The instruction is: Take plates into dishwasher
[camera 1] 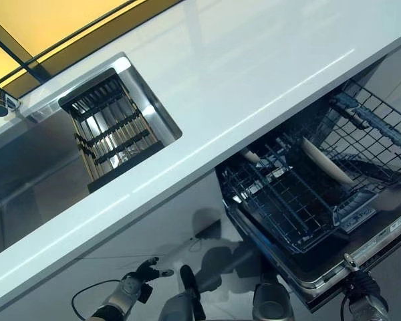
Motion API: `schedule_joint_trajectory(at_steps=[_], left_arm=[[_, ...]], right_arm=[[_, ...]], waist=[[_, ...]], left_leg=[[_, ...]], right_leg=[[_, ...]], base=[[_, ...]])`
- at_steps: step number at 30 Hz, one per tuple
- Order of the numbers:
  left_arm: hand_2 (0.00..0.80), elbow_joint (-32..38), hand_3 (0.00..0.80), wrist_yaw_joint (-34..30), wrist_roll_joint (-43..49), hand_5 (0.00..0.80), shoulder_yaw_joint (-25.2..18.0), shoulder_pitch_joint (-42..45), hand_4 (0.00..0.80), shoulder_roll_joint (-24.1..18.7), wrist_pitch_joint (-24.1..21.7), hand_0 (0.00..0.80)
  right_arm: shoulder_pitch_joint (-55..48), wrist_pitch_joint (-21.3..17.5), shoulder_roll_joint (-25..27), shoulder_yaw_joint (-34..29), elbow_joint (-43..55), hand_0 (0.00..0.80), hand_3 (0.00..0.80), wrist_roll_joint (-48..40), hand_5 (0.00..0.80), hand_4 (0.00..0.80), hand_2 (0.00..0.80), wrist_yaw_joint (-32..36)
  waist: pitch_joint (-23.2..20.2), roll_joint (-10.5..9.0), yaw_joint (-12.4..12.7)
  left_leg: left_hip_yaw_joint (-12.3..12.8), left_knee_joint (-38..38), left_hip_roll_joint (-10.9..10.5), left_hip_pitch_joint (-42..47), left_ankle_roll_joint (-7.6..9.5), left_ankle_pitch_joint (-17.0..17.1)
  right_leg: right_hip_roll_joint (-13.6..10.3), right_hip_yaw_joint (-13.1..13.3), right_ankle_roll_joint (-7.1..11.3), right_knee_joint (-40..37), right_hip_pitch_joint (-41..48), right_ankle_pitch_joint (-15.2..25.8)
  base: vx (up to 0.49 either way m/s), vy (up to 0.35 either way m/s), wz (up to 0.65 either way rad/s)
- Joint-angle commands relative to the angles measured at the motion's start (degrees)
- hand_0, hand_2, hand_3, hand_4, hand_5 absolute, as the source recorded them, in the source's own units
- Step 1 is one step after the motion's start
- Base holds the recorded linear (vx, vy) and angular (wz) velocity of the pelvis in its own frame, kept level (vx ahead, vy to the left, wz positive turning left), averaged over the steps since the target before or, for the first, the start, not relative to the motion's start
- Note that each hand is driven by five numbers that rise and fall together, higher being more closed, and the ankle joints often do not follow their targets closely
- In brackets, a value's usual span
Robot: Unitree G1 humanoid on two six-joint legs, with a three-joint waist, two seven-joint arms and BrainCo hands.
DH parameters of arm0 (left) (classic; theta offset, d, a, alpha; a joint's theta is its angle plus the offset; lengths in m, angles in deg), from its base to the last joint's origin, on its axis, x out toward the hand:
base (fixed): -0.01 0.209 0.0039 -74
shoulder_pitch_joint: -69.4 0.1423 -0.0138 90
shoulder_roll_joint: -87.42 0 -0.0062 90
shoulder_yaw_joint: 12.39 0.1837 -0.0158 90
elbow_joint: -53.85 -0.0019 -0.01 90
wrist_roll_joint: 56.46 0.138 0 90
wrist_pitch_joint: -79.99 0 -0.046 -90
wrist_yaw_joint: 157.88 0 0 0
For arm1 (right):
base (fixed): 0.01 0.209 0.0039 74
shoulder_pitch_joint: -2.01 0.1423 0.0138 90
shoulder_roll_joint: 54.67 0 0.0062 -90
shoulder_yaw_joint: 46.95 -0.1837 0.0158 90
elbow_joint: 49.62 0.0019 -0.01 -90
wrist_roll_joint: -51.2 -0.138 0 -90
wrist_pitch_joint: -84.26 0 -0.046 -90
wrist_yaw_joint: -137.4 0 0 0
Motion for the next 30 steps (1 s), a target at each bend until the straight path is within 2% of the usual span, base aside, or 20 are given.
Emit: schedule_joint_trajectory(at_steps=[1,3,10,19,30], left_arm=[[0.000,0.70,0.000,0.03,-1.25,0.000,1.97,-4.29,0.000,-1.26,-2.24,0.000],[0.000,0.30,0.000,0.04,-1.14,0.000,2.16,-3.80,0.000,-0.79,-2.97,0.000],[0.000,-1.00,0.000,0.29,-0.68,0.000,2.30,-3.09,0.000,-0.09,-4.17,0.000],[0.000,-1.54,0.000,0.40,-0.43,0.000,1.17,-1.65,0.000,-0.50,-4.19,0.000],[0.000,-1.91,0.000,0.65,0.67,0.000,-0.37,0.38,0.000,-1.74,-3.82,0.000]], right_arm=[[10.74,-2.83,-2.33,7.51,7.14,0.000,0.000,1.35,0.000,0.000,0.000,10.49],[12.24,-3.71,-3.06,9.44,8.94,0.000,0.000,0.52,0.000,0.000,0.000,14.41],[14.31,-4.37,-4.83,13.22,16.14,0.000,0.000,0.73,0.000,0.000,0.000,18.65],[14.67,-3.98,-7.97,18.35,29.38,0.000,0.000,-0.36,0.000,0.000,0.000,21.09],[12.84,-5.19,-9.65,19.46,36.06,0.000,0.000,-1.28,0.000,0.000,0.000,24.13]], waist=[[3.21,-0.51,2.79],[3.35,-0.41,3.46],[2.67,-0.99,4.40],[1.43,-4.06,5.24],[-0.09,-7.90,6.20]], left_leg=[[-1.79,0.26,-1.52,-2.82,0.00,0.75],[-1.98,0.26,-1.39,-3.09,-0.15,1.01],[-1.66,0.26,-1.24,-2.53,-0.26,1.13],[-1.41,0.26,-1.35,-1.28,0.04,0.61],[-1.58,0.26,-0.79,0.16,0.36,-0.09]], right_leg=[[-2.12,-2.24,-0.42,11.25,0.87,-12.71],[-1.81,-2.70,-0.69,10.96,0.95,-12.67],[-1.59,-3.62,-0.81,10.24,2.07,-12.44],[-0.95,-4.00,-0.31,8.12,4.17,-11.02],[0.22,-4.05,0.25,5.41,7.12,-9.73]], base=[[0.000,0.000,0.00],[-0.003,-0.005,-0.02],[0.037,0.016,-0.11],[0.058,0.019,-0.07],[0.063,-0.021,-0.01]])
